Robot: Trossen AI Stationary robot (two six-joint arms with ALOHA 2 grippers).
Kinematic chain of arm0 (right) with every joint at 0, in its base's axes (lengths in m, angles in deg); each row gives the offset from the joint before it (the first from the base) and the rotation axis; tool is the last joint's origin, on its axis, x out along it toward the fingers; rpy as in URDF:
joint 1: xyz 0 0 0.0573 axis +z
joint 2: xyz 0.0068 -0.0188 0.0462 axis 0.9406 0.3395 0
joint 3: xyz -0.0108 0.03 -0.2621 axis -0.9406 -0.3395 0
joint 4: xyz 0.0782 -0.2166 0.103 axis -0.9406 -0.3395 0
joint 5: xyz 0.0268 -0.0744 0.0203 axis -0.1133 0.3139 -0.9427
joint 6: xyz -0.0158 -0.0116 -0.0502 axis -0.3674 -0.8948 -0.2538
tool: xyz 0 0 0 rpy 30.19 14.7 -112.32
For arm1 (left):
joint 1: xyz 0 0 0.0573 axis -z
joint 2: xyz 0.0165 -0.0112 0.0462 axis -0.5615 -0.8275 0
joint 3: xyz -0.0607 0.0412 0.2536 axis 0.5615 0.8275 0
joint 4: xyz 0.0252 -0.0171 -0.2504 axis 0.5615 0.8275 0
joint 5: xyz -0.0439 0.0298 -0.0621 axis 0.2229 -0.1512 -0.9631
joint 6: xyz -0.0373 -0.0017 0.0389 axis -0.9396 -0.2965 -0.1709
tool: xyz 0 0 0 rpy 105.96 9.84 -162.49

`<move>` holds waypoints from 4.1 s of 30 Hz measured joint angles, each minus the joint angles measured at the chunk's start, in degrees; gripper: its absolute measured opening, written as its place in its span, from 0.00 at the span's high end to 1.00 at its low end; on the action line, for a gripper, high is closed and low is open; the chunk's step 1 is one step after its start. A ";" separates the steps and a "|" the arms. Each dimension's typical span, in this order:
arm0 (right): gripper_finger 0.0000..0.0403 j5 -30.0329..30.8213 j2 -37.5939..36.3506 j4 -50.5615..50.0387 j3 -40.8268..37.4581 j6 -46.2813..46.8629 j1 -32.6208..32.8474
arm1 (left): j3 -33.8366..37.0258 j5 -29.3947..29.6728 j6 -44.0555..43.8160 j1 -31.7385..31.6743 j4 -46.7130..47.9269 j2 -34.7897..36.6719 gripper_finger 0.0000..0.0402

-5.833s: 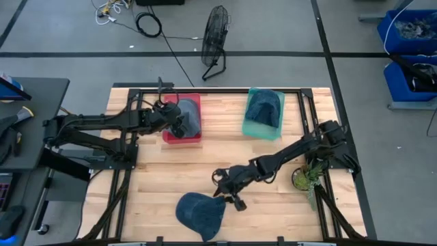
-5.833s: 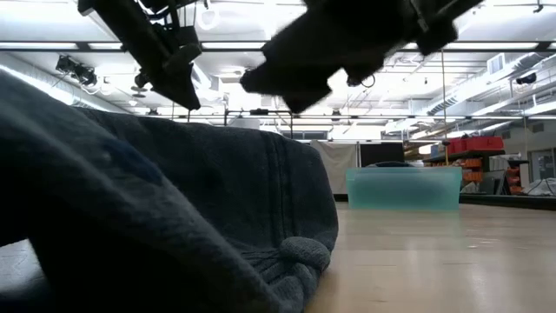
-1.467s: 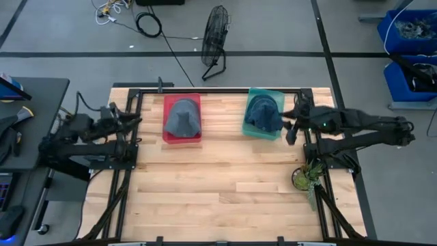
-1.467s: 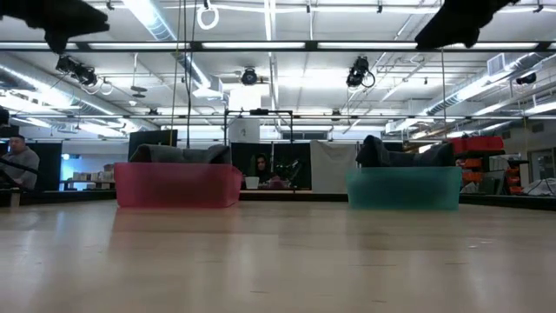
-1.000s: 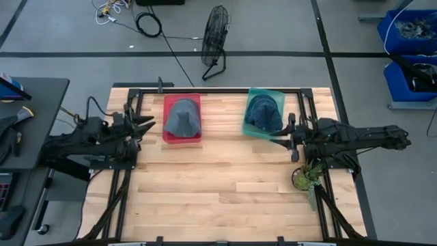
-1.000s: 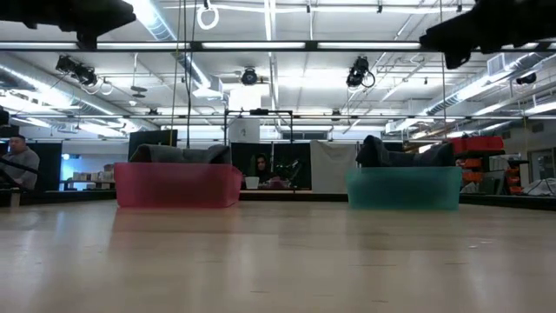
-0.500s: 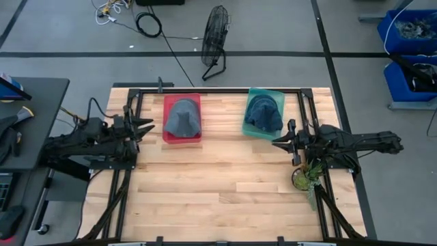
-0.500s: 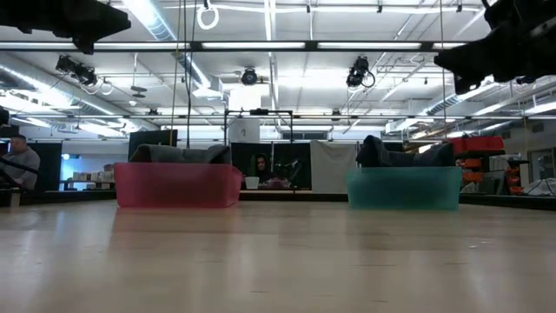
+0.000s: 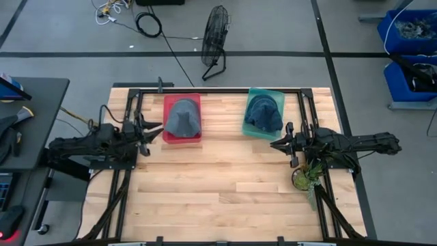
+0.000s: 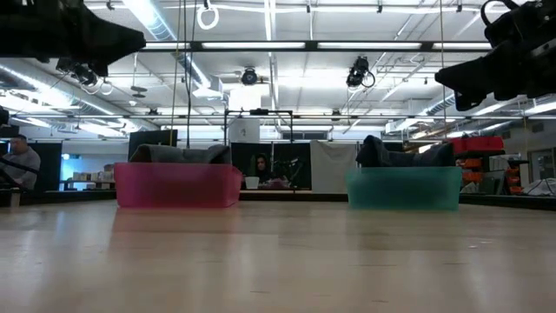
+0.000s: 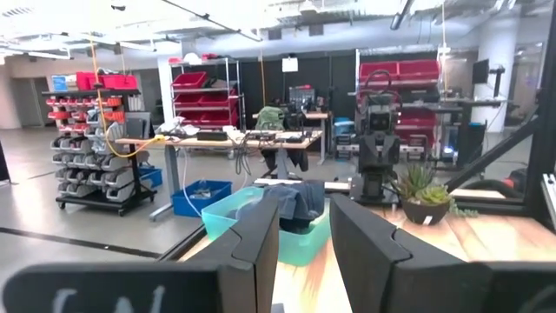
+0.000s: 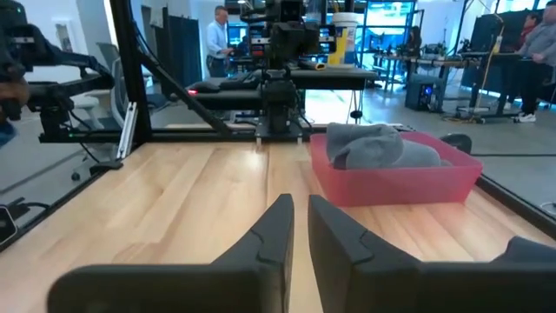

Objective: Pick & Place hat
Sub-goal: Return to Home Position

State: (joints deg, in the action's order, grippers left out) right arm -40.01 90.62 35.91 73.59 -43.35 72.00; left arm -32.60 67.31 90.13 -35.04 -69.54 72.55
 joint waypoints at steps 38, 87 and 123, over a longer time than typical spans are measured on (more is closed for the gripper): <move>0.90 0.10 0.04 -5.54 0.02 2.75 0.00 | 5.60 0.02 -3.23 0.00 -4.55 -0.15 0.73; 0.90 0.07 0.04 -5.50 0.04 2.69 0.00 | 5.58 0.04 -3.23 -0.02 -4.59 -0.15 0.73; 0.90 0.07 0.04 -5.51 0.07 2.70 0.02 | 5.58 0.04 -3.23 0.00 -4.58 -0.15 0.73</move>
State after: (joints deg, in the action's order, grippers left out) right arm -39.93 90.67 30.40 73.66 -40.65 72.02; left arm -27.02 67.35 86.90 -35.04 -74.12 72.39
